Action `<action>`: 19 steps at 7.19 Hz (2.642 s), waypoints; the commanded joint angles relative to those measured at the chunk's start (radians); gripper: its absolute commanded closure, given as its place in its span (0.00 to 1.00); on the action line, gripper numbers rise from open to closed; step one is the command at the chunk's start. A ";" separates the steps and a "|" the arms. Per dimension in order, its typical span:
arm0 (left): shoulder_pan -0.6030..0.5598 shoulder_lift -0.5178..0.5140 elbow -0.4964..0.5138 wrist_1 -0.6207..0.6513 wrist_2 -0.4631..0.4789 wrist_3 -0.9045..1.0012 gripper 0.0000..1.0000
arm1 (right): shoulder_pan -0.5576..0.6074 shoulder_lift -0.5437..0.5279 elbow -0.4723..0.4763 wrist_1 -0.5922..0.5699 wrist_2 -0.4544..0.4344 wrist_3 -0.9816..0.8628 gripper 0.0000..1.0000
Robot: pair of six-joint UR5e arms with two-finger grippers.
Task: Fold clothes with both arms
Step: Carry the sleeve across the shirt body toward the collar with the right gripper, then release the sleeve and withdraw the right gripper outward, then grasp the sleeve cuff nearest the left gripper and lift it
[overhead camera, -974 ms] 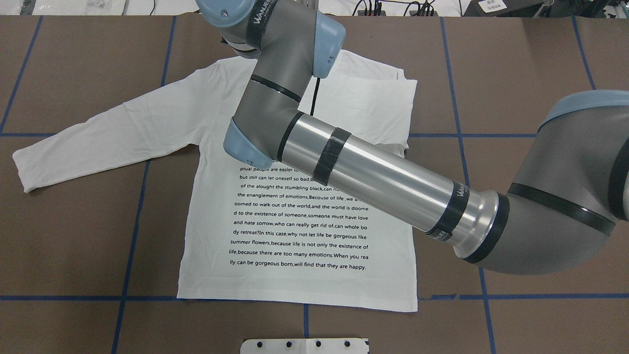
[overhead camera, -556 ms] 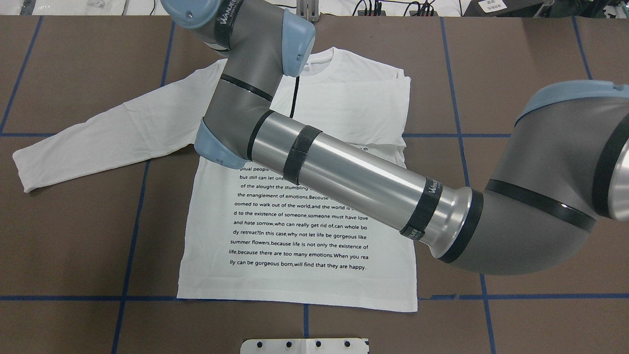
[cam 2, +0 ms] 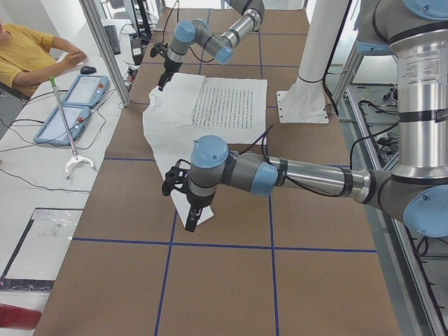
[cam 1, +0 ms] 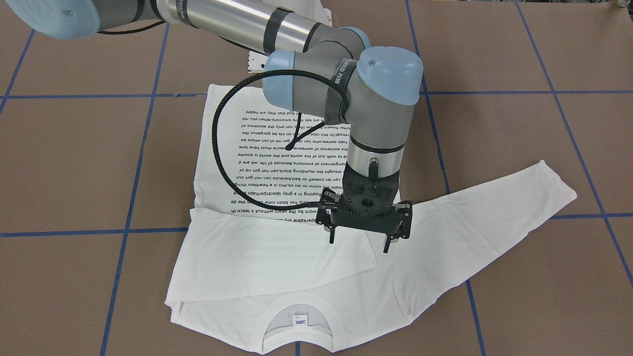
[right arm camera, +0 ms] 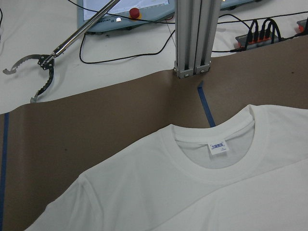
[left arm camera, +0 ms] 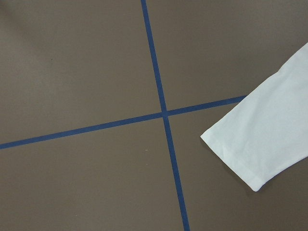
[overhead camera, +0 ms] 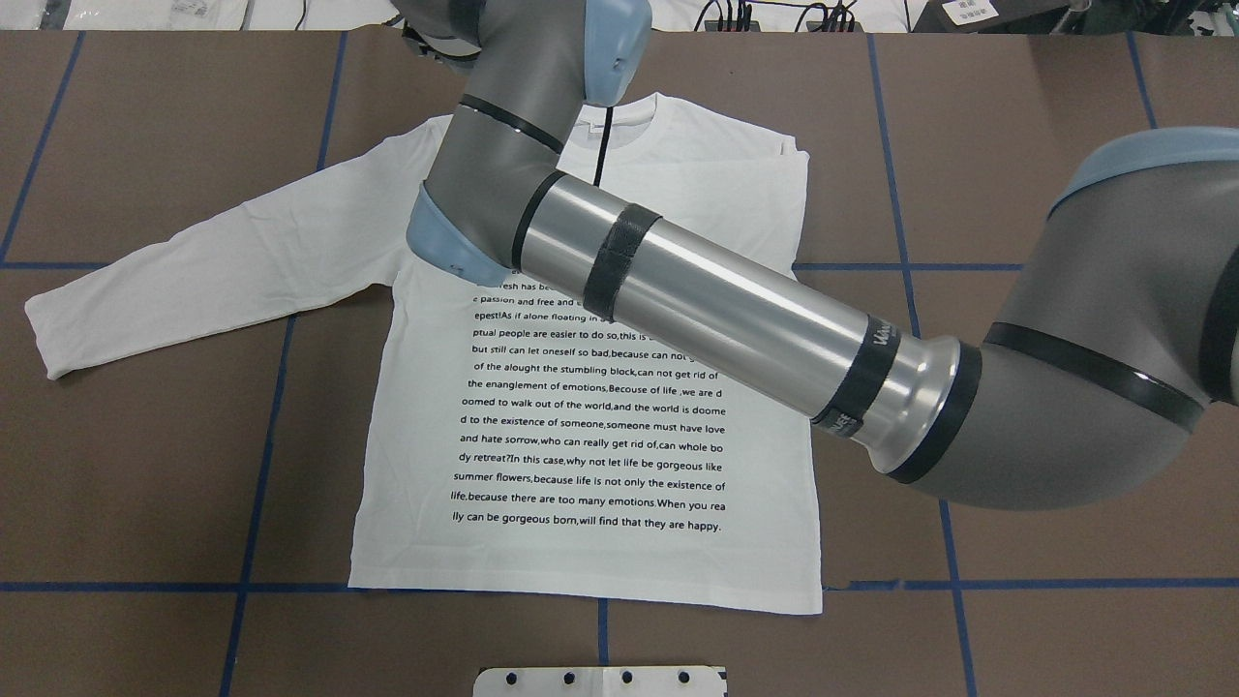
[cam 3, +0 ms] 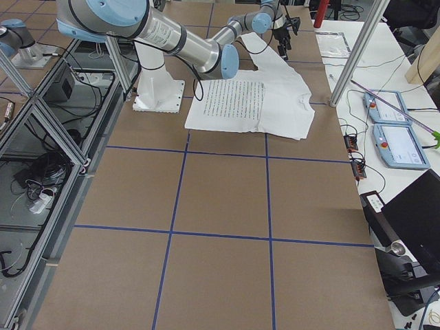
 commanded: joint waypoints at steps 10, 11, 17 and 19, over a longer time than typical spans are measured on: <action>0.452 -0.005 0.459 -0.961 0.119 -0.296 0.00 | 0.490 -1.101 1.032 -0.211 0.539 -0.975 0.00; 0.470 -0.005 0.462 -0.965 0.127 -0.294 0.00 | 0.491 -1.110 1.035 -0.211 0.537 -0.975 0.00; 0.553 0.002 0.471 -0.979 0.136 -0.287 0.25 | 0.489 -1.127 1.054 -0.211 0.539 -0.964 0.00; 0.569 0.002 0.473 -0.979 0.158 -0.285 0.25 | 0.489 -1.135 1.055 -0.211 0.539 -0.966 0.00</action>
